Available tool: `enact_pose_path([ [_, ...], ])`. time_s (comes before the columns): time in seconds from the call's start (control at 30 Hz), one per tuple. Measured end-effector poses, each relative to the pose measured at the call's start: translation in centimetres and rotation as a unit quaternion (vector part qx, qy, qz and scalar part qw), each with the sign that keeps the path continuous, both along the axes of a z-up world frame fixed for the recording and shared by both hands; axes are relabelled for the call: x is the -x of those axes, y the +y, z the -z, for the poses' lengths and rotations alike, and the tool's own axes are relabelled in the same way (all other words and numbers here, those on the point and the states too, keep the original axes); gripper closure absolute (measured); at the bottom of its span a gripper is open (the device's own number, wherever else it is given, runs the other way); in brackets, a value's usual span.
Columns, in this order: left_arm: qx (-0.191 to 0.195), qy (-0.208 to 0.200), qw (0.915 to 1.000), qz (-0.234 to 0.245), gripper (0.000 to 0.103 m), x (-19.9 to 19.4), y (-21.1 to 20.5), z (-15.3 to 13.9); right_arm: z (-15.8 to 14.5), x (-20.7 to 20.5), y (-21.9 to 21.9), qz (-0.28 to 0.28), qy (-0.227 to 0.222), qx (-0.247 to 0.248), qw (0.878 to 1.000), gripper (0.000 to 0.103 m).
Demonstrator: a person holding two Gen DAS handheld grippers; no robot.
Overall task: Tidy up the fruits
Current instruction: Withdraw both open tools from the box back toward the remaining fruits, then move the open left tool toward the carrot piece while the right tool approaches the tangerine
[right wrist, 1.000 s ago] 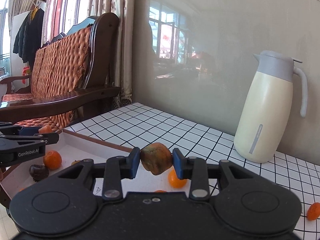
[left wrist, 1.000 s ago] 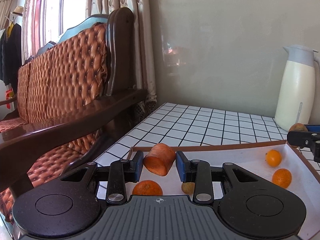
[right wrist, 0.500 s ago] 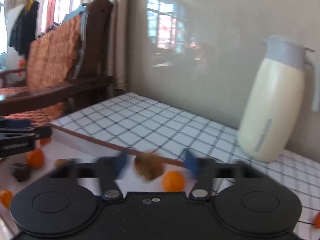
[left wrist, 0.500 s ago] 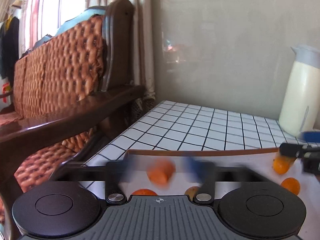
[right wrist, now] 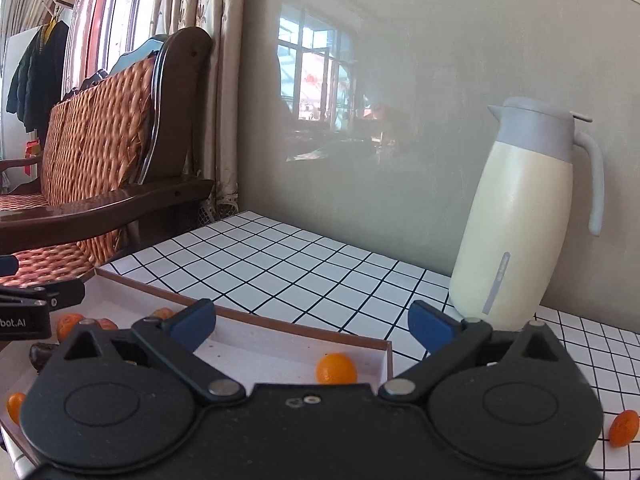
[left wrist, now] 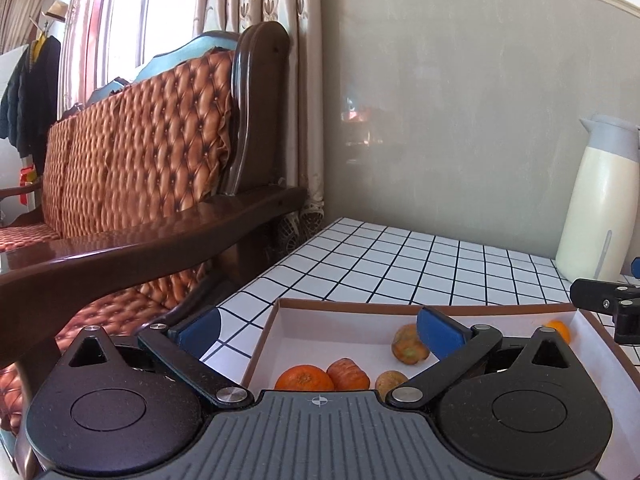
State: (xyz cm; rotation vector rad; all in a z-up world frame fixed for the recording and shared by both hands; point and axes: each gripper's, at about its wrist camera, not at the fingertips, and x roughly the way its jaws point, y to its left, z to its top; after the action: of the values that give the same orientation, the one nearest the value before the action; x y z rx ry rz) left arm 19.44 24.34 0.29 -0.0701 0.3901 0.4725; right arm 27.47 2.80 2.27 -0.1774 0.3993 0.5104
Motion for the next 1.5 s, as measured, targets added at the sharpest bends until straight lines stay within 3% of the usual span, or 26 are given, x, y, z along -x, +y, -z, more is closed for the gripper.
enact_pose_path([
  [0.37,0.005,-0.036,0.9993,0.013,0.0,2.7,-3.5,-1.2,0.0,3.2,-2.8,0.003,-0.008,0.023,1.0,0.006],
  [0.83,-0.005,-0.032,0.9973,0.065,0.0,5.5,-10.6,-1.1,-0.8,6.7,-10.6,0.049,-0.014,0.017,0.999,0.006],
  [1.5,-0.01,-0.021,0.9817,0.189,0.0,2.1,-24.0,-0.5,0.1,8.4,-23.4,0.14,0.005,0.013,0.99,0.008],
])
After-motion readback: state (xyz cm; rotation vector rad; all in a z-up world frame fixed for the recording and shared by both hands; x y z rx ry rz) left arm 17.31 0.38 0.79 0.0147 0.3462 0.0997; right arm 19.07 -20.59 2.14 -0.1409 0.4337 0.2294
